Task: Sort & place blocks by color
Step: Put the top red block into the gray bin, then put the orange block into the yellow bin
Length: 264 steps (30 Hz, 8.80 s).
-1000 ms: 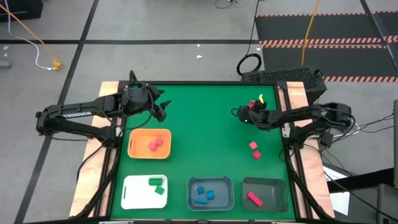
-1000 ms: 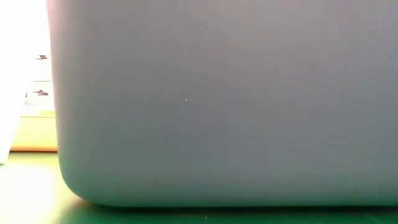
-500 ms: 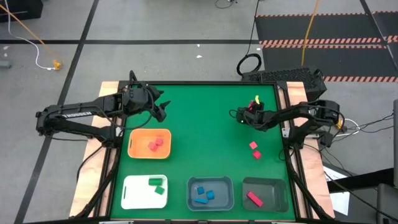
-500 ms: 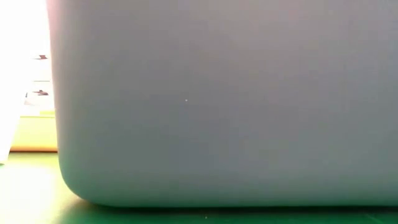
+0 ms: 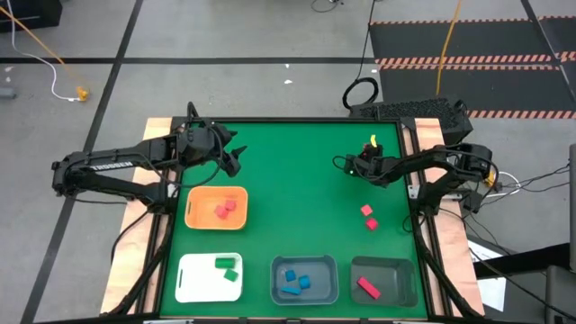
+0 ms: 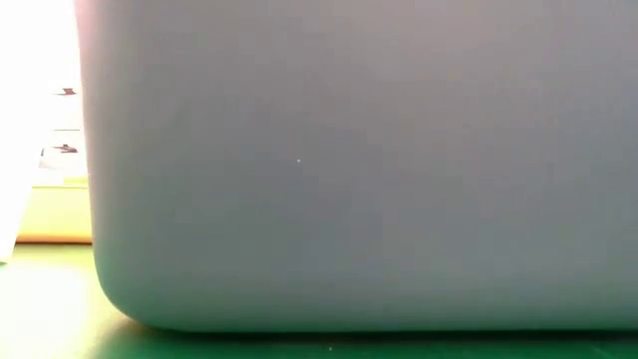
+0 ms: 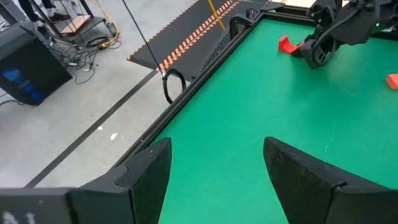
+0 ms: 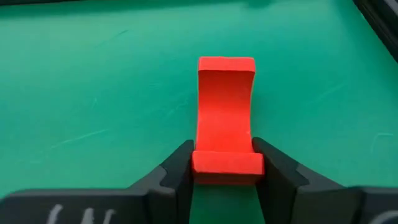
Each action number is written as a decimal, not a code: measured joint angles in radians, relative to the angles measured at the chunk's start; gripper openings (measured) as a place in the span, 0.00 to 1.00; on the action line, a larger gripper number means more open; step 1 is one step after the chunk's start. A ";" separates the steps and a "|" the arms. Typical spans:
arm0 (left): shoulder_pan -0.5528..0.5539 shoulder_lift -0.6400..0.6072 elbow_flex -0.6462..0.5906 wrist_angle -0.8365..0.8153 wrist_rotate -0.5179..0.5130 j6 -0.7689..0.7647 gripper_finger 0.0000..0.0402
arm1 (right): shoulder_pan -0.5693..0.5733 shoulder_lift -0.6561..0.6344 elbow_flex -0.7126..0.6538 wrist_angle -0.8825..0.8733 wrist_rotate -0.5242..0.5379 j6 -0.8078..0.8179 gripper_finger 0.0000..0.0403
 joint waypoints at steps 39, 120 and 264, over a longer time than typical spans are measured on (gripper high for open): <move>0.000 0.000 0.000 -0.044 0.000 -0.152 0.64 | 0.549 -0.535 -0.003 0.412 -0.699 -0.281 0.28; 0.000 0.000 0.000 -0.053 0.000 -0.155 0.64 | 0.731 -0.704 -0.002 -0.024 -0.370 -0.155 0.48; -0.139 0.390 0.000 0.747 0.234 -0.107 0.64 | 0.474 -0.083 0.242 0.952 -0.123 -1.844 0.28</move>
